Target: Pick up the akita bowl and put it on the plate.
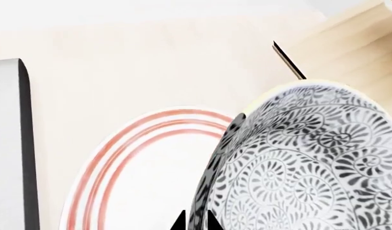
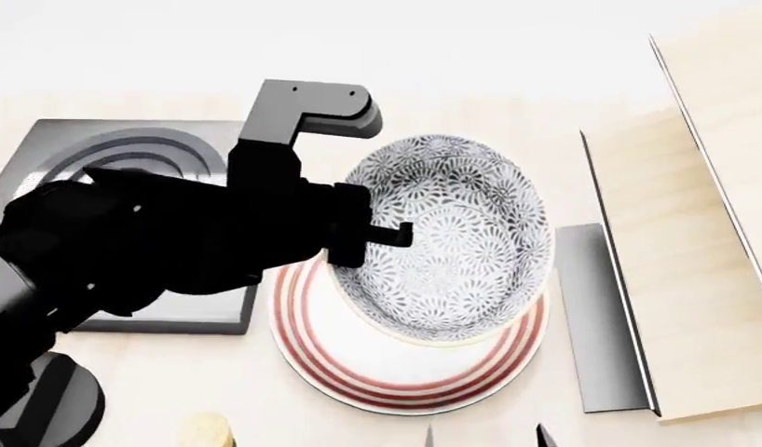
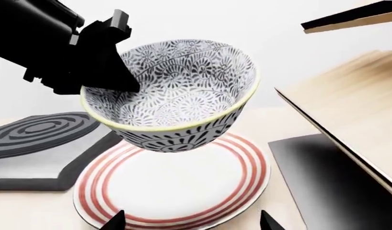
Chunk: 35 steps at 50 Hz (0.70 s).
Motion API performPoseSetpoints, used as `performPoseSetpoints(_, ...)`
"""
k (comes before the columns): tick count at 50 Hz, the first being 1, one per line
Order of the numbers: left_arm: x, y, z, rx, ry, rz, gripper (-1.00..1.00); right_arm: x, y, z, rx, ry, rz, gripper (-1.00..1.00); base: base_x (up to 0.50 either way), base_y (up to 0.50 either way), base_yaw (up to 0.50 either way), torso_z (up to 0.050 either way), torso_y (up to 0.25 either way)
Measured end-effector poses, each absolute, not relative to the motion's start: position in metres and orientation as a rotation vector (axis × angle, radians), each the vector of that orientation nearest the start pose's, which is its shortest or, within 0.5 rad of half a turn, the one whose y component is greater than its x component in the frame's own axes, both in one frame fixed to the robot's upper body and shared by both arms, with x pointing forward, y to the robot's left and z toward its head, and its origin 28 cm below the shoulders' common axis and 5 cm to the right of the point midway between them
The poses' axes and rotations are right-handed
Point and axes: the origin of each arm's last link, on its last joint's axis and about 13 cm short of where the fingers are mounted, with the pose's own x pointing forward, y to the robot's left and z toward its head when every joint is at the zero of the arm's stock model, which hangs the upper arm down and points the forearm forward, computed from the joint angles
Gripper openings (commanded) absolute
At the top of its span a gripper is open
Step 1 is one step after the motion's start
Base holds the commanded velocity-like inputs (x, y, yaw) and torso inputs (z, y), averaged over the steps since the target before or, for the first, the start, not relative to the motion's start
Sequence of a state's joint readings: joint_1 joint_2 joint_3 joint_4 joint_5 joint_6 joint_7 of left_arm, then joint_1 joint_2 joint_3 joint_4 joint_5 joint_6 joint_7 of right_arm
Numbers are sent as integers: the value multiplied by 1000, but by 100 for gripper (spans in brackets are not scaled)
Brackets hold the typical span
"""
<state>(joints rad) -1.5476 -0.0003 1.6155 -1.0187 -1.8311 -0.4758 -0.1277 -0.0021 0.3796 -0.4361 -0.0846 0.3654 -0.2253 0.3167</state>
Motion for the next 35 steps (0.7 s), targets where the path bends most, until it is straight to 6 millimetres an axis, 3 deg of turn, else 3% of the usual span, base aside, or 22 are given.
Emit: performPoseSetpoints(35, 398, 115, 199, -156, 582, -357, -100, 193, -95, 26, 71, -119, 126, 100, 0, 0, 0, 0, -22)
